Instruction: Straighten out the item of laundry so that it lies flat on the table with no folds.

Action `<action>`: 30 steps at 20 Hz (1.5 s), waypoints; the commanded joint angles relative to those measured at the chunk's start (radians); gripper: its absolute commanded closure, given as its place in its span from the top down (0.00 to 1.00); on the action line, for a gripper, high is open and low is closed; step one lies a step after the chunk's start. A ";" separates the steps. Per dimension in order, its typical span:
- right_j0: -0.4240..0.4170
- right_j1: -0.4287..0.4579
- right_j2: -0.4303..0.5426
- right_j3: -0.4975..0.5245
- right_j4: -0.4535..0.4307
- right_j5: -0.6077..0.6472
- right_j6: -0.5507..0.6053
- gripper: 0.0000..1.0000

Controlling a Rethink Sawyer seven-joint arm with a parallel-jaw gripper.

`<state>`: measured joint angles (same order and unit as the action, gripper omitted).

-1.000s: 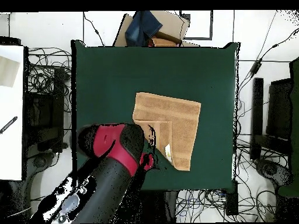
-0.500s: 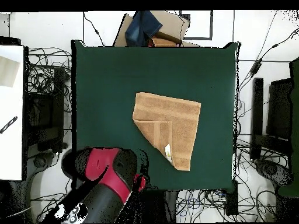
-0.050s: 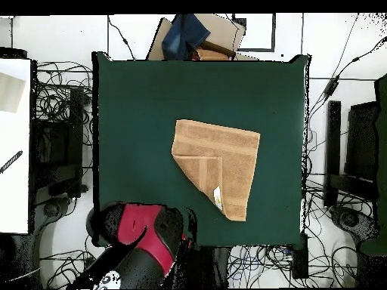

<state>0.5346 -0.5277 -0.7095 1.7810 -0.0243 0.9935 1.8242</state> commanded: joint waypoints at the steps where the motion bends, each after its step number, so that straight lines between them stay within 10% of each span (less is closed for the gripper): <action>1: -0.034 0.086 0.098 0.033 0.082 -0.099 0.330 1.00; 19: -0.028 0.157 0.128 0.134 0.189 -0.243 0.312 1.00; 30: 0.033 -0.002 0.023 0.234 0.126 -0.127 0.226 1.00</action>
<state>0.5458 -0.4665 -0.7202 1.9181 0.1022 0.8127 1.8242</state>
